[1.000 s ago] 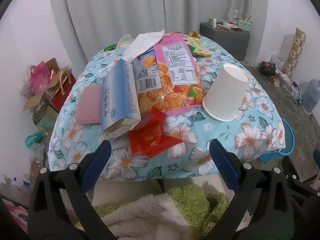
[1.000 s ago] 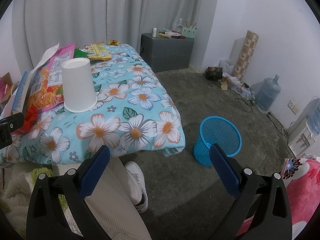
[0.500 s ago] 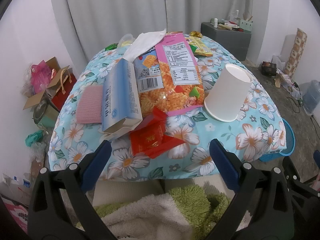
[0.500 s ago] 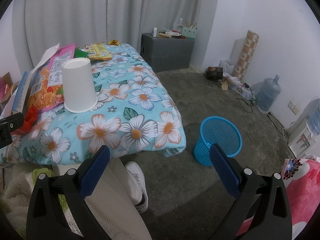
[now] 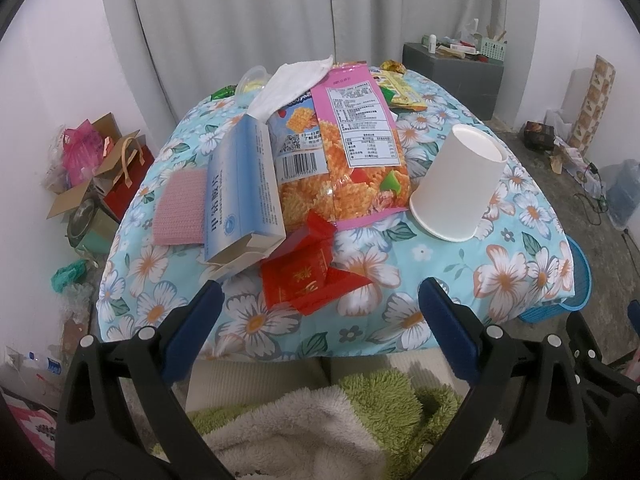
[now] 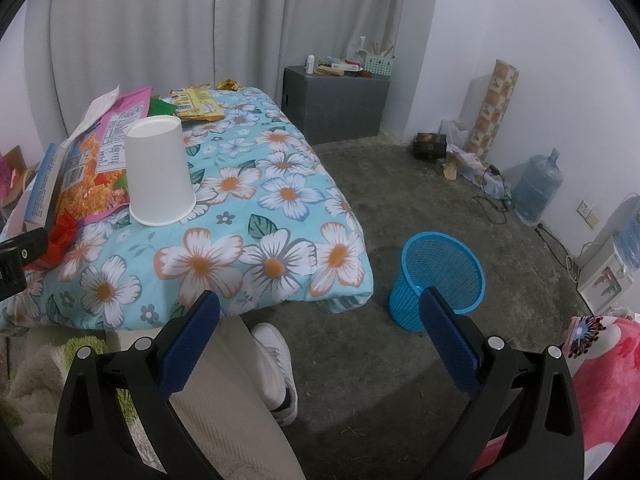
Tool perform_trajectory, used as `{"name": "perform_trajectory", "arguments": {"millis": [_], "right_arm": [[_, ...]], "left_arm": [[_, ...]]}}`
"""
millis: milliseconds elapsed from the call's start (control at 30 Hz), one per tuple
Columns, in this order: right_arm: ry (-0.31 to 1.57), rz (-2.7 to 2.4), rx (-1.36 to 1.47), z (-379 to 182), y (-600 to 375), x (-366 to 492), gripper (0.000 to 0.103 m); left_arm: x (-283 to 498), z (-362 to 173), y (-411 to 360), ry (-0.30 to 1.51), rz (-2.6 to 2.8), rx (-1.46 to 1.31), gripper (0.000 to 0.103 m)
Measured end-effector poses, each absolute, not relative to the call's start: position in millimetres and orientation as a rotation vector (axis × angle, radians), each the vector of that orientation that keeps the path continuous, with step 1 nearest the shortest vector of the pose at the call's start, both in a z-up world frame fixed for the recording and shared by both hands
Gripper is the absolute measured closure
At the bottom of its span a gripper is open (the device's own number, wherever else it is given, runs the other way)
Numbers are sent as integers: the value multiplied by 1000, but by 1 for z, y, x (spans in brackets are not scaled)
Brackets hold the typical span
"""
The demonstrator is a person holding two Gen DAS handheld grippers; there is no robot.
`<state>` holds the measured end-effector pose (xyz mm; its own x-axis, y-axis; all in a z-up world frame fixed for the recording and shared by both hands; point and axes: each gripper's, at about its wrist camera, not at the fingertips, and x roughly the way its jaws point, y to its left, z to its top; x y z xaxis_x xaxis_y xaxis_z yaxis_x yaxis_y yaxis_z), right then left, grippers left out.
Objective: Collect trash
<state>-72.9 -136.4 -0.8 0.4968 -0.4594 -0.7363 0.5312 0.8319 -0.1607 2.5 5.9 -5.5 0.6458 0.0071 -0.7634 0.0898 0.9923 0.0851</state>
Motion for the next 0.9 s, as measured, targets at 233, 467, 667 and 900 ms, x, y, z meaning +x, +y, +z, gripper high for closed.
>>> {"name": "perform_trajectory", "arguments": {"millis": [233, 467, 667, 900], "right_arm": [[863, -600, 93, -1, -137, -73, 6], [863, -600, 93, -2, -137, -74, 6], [863, -600, 95, -3, -137, -74, 6], [865, -594, 95, -3, -138, -73, 6]], "left_arm": [[3, -5, 5, 868, -46, 118, 9], [3, -5, 6, 870, -46, 118, 9], [3, -6, 5, 871, -45, 119, 9], [4, -6, 7, 875, -43, 118, 9]]}}
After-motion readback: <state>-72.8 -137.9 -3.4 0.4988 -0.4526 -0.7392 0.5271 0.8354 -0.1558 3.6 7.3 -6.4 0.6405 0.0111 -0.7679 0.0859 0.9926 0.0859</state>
